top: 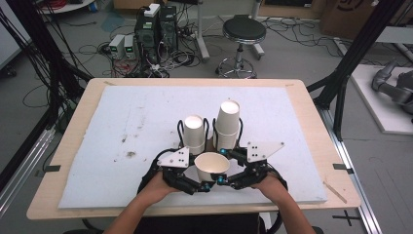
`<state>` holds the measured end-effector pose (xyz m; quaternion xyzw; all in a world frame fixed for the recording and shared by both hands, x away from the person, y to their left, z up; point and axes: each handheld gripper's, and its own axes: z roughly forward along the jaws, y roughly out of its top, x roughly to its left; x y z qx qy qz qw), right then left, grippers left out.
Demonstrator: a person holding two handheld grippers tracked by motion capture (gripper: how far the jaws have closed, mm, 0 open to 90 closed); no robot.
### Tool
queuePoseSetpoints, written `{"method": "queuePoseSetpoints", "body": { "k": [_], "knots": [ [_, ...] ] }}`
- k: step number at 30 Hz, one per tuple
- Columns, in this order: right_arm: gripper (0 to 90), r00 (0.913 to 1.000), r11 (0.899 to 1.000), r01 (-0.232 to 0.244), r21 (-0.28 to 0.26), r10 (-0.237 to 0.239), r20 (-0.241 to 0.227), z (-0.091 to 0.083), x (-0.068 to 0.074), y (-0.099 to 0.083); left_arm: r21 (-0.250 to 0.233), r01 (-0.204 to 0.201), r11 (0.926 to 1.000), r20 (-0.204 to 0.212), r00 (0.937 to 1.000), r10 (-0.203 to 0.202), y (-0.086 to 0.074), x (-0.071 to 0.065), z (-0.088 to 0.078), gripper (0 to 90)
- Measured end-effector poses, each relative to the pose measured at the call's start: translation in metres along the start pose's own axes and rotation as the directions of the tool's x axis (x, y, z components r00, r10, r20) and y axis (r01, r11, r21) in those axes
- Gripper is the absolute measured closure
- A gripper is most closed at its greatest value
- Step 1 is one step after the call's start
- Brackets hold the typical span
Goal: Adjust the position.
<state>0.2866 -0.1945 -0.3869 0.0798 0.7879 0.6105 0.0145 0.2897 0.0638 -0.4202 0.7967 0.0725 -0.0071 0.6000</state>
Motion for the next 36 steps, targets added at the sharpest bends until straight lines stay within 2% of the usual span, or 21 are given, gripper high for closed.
{"method": "queuePoseSetpoints", "body": {
  "k": [3, 9, 13, 15, 18, 20, 25, 26, 27, 28, 29, 30, 34, 35, 36],
  "knots": [
    [29.2, 0.9998, 0.999, -0.017, -0.029, 0.017, 0.008, 0.002, 0.000, -0.002, -0.019, 0.004, 0.9998, 0.004, 1.0000, -0.004, 0.001, 0.000, 0.000, 35.4],
    [27.5, 0.9994, 0.999, -0.035, -0.039, 0.035, 0.001, 0.006, 0.000, -0.003, -0.033, 0.002, 0.9994, 0.011, 0.9999, -0.002, 0.001, -0.001, 0.002, 35.3],
    [34.0, 0.9993, 0.999, -0.034, -0.037, 0.034, -0.018, 0.008, 0.000, -0.004, -0.041, 0.009, 0.9991, 0.017, 0.9998, -0.008, 0.001, -0.002, 0.003, 35.2],
    [35.1, 0.9999, 0.999, -0.007, -0.038, 0.006, -0.016, 0.008, 0.000, -0.003, -0.045, 0.011, 0.9989, 0.013, 0.9999, -0.010, 0.001, -0.002, 0.003, 34.1],
    [35.1, 1.0000, 0.999, -0.002, -0.038, 0.002, 0.002, 0.006, 0.000, -0.003, -0.037, 0.031, 0.9988, -0.012, 0.9994, -0.032, 0.001, -0.001, 0.002, 28.8],
    [35.2, 0.9998, 0.999, 0.000, -0.043, 0.000, 0.022, 0.003, -0.001, -0.002, -0.037, 0.029, 0.9989, -0.035, 0.9989, -0.031, 0.001, 0.000, -0.001, 25.7],
    [35.5, 0.9974, 0.999, 0.009, -0.045, -0.005, 0.071, -0.007, -0.005, -0.002, -0.063, 0.020, 0.9978, -0.089, 0.9957, -0.026, 0.001, 0.000, -0.024, 25.2],
    [35.5, 0.9960, 0.999, 0.012, -0.042, -0.008, 0.089, -0.009, -0.006, -0.002, -0.086, 0.018, 0.9961, -0.126, 0.9916, -0.029, 0.001, 0.000, -0.039, 24.5],
    [35.5, 0.9953, 0.999, 0.008, -0.037, -0.004, 0.097, -0.010, -0.007, -0.002, -0.086, 0.018, 0.9961, -0.126, 0.9916, -0.029, 0.001, 0.000, -0.039, 24.5],
    [35.6, 0.9946, 0.999, 0.010, -0.038, -0.006, 0.103, -0.011, -0.007, -0.002, -0.109, 0.015, 0.9939, -0.179, 0.9833, -0.035, 0.000, 0.002, -0.054, 24.4],
    [35.6, 0.9942, 0.999, 0.006, -0.034, -0.003, 0.107, -0.012, -0.007, -0.002, -0.109, 0.015, 0.9939, -0.179, 0.9833, -0.035, 0.000, 0.002, -0.054, 24.4],
    [35.6, 0.9942, 0.999, 0.006, -0.034, -0.003, 0.107, -0.012, -0.007, -0.002, -0.120, 0.013, 0.9926, -0.203, 0.9784, -0.037, -0.001, 0.003, -0.062, 24.4],
    [35.7, 0.9932, 0.999, 0.013, -0.032, -0.009, 0.116, -0.013, -0.008, -0.001, -0.162, 0.001, 0.9869, -0.307, 0.9502, -0.051, -0.004, 0.007, -0.086, 21.7],
    [35.7, 0.9918, 1.000, 0.018, -0.020, -0.016, 0.127, -0.013, -0.008, 0.000, -0.169, -0.007, 0.9855, -0.343, 0.9379, -0.052, -0.005, 0.008, -0.093, 21.6],
    [35.7, 0.9918, 1.000, 0.018, -0.020, -0.016, 0.127, -0.013, -0.008, 0.000, -0.178, -0.010, 0.9841, -0.367, 0.9285, -0.057, -0.007, 0.009, -0.098, 21.6]
  ]
}}
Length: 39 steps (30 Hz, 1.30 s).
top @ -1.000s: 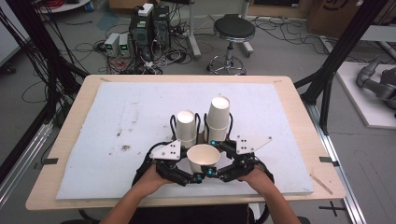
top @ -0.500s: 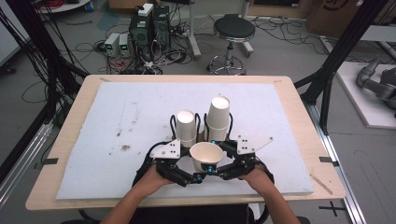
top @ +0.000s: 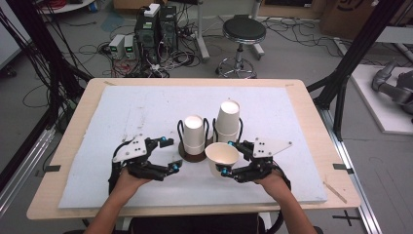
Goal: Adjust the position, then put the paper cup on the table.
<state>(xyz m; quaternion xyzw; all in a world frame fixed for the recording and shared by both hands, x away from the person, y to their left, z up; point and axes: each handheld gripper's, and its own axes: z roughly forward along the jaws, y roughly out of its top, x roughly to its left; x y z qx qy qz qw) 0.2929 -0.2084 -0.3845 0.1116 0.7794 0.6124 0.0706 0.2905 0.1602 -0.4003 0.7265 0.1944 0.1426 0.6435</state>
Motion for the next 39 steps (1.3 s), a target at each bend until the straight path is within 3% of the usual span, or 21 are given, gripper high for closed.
{"method": "queuePoseSetpoints", "body": {
  "k": [4, 7, 11, 14, 23, 33, 39],
  "knots": [
    [35.7, 0.9999, 1.000, -0.004, -0.001, 0.004, 0.016, 0.000, -0.002, 0.000, -0.007, 0.019, 0.9998, -0.073, 0.9971, -0.019, -0.008, 0.013, -0.013, 21.6],
    [35.7, 0.9998, 1.000, -0.008, 0.000, 0.008, 0.020, 0.000, -0.002, 0.000, -0.011, 0.048, 0.9988, -0.122, 0.9913, -0.049, -0.015, 0.024, -0.021, 21.6],
    [35.7, 0.9994, 1.000, -0.011, -0.002, 0.011, 0.031, -0.001, -0.004, 0.000, -0.009, 0.073, 0.9973, -0.156, 0.9850, -0.074, -0.021, 0.029, -0.025, 21.6],
    [35.7, 0.9993, 1.000, -0.007, -0.007, 0.007, 0.037, -0.002, -0.005, 0.000, -0.001, 0.072, 0.9974, -0.178, 0.9815, -0.071, -0.022, 0.029, -0.026, 21.6],
    [35.7, 0.9990, 1.000, -0.005, -0.014, 0.005, 0.045, -0.013, -0.004, 0.001, -0.013, 0.068, 0.9976, -0.187, 0.9800, -0.069, -0.020, 0.031, -0.025, 21.6],
    [35.7, 0.9945, 1.000, 0.000, -0.030, 0.003, 0.104, -0.033, -0.011, 0.004, -0.012, 0.084, 0.9964, -0.196, 0.9769, -0.085, -0.023, 0.035, -0.027, 21.6],
    [35.7, 0.9864, 0.999, 0.006, -0.038, 0.000, 0.165, -0.051, -0.015, 0.003, -0.019, 0.093, 0.9955, -0.200, 0.9752, -0.095, -0.023, 0.033, -0.027, 21.6]
  ]
}}
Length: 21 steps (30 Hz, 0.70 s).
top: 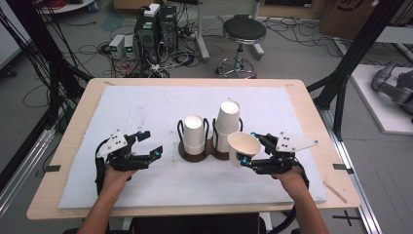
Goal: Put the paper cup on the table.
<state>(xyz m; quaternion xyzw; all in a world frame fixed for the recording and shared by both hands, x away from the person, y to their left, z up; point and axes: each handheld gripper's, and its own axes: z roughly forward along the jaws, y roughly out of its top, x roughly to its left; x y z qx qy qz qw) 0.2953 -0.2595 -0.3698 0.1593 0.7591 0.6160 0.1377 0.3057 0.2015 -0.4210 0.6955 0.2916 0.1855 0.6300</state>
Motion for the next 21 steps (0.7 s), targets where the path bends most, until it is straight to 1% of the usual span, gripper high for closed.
{"method": "queuePoseSetpoints", "body": {
  "k": [1, 6, 7, 8, 11, 14, 17, 19, 21],
  "knots": [
    [35.7, 0.9999, 1.000, -0.008, -0.003, 0.008, 0.011, -0.003, -0.001, 0.000, 0.000, 0.001, 1.0000, -0.003, 1.0000, -0.001, 0.000, 0.000, 0.000, 21.6],
    [35.8, 0.9978, 1.000, -0.018, -0.020, 0.019, 0.064, -0.016, -0.008, 0.000, 0.002, 0.005, 1.0000, -0.010, 0.9999, -0.005, -0.001, 0.001, 0.000, 21.6],
    [35.8, 0.9964, 1.000, -0.011, -0.023, 0.013, 0.083, -0.019, -0.010, 0.001, 0.001, 0.011, 0.9999, -0.010, 0.9999, -0.011, -0.001, 0.001, 0.001, 21.6],
    [35.8, 0.9964, 1.000, -0.011, -0.023, 0.013, 0.083, -0.019, -0.010, 0.001, 0.003, 0.010, 0.9999, -0.009, 0.9999, -0.010, -0.002, 0.002, 0.001, 21.6],
    [35.9, 0.9922, 0.999, -0.004, -0.034, 0.008, 0.124, -0.026, -0.016, 0.003, 0.006, 0.015, 0.9999, -0.009, 0.9998, -0.015, -0.003, 0.002, 0.001, 21.6],
    [36.0, 0.9887, 0.999, -0.004, -0.043, 0.010, 0.150, -0.030, -0.019, 0.005, 0.005, 0.014, 0.9999, -0.007, 0.9999, -0.014, -0.003, 0.002, 0.001, 21.6],
    [36.0, 0.9820, 0.999, 0.007, -0.047, 0.002, 0.189, -0.034, -0.023, 0.008, 0.002, 0.018, 0.9998, -0.013, 0.9997, -0.018, -0.003, 0.002, 0.000, 21.6],
    [36.0, 0.9776, 0.999, -0.001, -0.052, 0.012, 0.210, -0.036, -0.026, 0.008, 0.002, 0.018, 0.9998, -0.013, 0.9998, -0.018, -0.003, 0.003, 0.000, 21.6],
    [36.0, 0.9707, 0.998, -0.002, -0.056, 0.015, 0.240, -0.036, -0.031, 0.007, 0.003, 0.020, 0.9998, -0.014, 0.9997, -0.020, -0.004, 0.002, 0.000, 21.6]
  ]
}}
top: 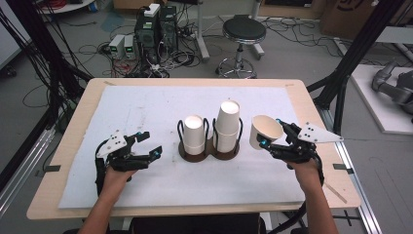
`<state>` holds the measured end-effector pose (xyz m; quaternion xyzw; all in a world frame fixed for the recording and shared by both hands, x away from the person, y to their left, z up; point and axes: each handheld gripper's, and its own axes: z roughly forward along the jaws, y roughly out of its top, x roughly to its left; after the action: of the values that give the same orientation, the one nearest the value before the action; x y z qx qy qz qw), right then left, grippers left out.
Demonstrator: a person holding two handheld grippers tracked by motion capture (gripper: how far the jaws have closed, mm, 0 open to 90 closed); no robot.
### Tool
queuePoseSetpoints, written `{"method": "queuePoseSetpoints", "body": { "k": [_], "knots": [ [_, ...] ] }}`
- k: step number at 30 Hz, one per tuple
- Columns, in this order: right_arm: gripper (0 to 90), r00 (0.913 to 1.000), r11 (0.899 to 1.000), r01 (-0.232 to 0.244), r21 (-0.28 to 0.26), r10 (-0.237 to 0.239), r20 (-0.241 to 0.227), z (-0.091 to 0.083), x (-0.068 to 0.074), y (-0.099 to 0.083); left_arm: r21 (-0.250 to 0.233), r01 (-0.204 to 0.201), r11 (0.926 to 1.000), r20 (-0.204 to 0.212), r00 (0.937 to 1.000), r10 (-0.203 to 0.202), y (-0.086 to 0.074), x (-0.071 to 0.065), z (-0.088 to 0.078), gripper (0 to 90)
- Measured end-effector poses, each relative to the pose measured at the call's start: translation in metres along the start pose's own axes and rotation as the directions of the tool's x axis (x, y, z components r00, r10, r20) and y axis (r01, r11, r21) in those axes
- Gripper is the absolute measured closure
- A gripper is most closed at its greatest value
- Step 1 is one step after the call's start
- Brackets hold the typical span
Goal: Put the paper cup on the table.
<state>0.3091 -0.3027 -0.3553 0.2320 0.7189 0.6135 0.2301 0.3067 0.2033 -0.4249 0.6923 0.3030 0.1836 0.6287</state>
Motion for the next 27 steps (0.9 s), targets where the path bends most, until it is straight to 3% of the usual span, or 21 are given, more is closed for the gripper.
{"method": "queuePoseSetpoints", "body": {
  "k": [12, 18, 27],
  "knots": [
    [36.0, 0.9914, 0.998, -0.051, 0.024, 0.048, 0.121, 0.016, -0.030, -0.010, 0.009, 0.000, 1.0000, 0.006, 1.0000, 0.000, -0.001, 0.000, 0.003, 21.6],
    [36.0, 0.9774, 0.995, -0.084, 0.057, 0.071, 0.199, 0.023, -0.045, -0.018, 0.007, 0.001, 1.0000, 0.008, 1.0000, -0.001, -0.002, -0.001, 0.004, 21.6],
    [36.0, 0.9542, 0.984, -0.143, 0.103, 0.110, 0.278, 0.037, -0.063, -0.030, 0.011, 0.001, 0.9999, 0.009, 1.0000, -0.002, -0.002, 0.000, 0.004, 21.6]
  ]
}}
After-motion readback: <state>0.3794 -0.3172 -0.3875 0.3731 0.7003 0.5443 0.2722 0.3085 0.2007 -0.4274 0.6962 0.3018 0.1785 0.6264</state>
